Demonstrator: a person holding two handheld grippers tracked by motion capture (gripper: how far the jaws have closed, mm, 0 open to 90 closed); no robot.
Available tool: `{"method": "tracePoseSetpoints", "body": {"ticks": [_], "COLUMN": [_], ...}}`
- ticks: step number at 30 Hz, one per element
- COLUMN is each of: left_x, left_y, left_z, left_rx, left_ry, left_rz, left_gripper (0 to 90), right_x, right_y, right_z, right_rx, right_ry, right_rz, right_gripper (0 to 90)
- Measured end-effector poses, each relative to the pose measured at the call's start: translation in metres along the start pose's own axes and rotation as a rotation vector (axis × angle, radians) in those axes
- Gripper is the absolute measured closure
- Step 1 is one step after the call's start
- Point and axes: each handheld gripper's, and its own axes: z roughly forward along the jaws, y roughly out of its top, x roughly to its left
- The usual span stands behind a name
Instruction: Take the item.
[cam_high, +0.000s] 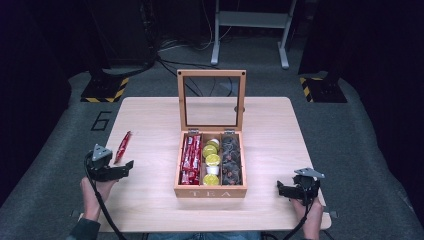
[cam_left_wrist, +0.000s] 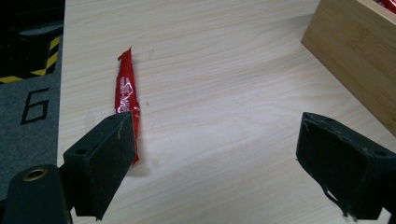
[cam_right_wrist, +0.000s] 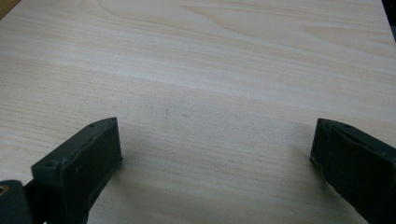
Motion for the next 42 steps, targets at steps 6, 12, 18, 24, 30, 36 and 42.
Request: {"method": "tracePoseSetpoints", "body": {"ticks": [6, 12, 18, 24, 30, 36, 42], "left_x": [-0.006, -0.007, -0.008, -0.009, -0.009, -0.009, -0.011], "left_y": [-0.012, -0.025, -0.039, -0.058, -0.07, -0.08, -0.083], "left_z": [-0.007, -0.009, -0.01, -0.007, -0.004, 0.0, 0.001], "left_rx": [0.0, 0.0, 0.011, 0.052, 0.08, 0.11, 0.117], "left_ry": [0.001, 0.006, 0.007, 0.007, 0.014, 0.012, 0.006], "left_rz": [0.016, 0.009, -0.001, 0.0, 0.007, 0.024, 0.018], "left_gripper": [11.5, 11.5, 11.5, 11.4, 10.9, 9.4, 8.8], "right_x": [-0.001, -0.001, -0.001, -0.001, -0.001, -0.001, -0.001], "right_y": [0.0, 0.0, 0.0, 0.0, 0.0, 0.0, 0.0], "right_z": [0.0, 0.0, 0.0, 0.0, 0.0, 0.0, 0.0], "right_rx": [-0.006, -0.004, -0.005, -0.006, -0.005, -0.005, -0.005], "right_ry": [0.0, -0.001, -0.002, -0.002, -0.002, -0.002, -0.003], "right_rz": [-0.012, -0.013, -0.012, -0.014, -0.012, -0.011, -0.012], "right_gripper": [1.3, 1.3, 1.3, 1.3, 1.3, 1.3, 1.3]}}
